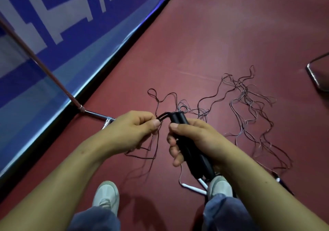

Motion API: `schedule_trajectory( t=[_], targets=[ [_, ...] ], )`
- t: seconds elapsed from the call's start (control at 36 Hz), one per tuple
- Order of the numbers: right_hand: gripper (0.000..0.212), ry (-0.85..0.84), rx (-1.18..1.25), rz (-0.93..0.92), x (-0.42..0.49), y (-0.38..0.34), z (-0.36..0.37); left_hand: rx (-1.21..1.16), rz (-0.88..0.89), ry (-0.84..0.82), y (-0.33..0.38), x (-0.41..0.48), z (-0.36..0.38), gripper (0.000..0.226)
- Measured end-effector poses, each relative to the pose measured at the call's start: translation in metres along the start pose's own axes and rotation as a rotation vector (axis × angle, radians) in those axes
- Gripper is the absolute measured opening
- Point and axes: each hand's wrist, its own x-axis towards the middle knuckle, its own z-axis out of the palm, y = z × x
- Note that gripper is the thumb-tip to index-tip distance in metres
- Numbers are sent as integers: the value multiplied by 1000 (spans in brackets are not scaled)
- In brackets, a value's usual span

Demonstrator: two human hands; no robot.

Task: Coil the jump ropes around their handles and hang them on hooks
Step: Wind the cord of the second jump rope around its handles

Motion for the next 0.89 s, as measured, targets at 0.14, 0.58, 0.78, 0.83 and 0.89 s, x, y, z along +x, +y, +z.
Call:
schedule_trajectory(
  t=[0.14, 0.58, 0.78, 0.83, 0.89],
  targets=[
    [14, 88, 30, -57, 3, -3, -5, 61, 14, 10, 9, 2, 4, 23],
    [25, 532, 307, -240, 12, -15, -17, 134, 1, 34, 26, -2, 59, 21],
    [25, 604, 427, -295, 17, -12, -10, -275, -22, -6, 41, -12, 92, 50],
    [19, 622, 424, -322, 18, -8, -6, -219, -57, 136, 39, -14, 106, 53],
    [24, 630, 437, -330, 19, -4, -3, -212, -85, 216, 39, -15, 115, 55]
  ],
)
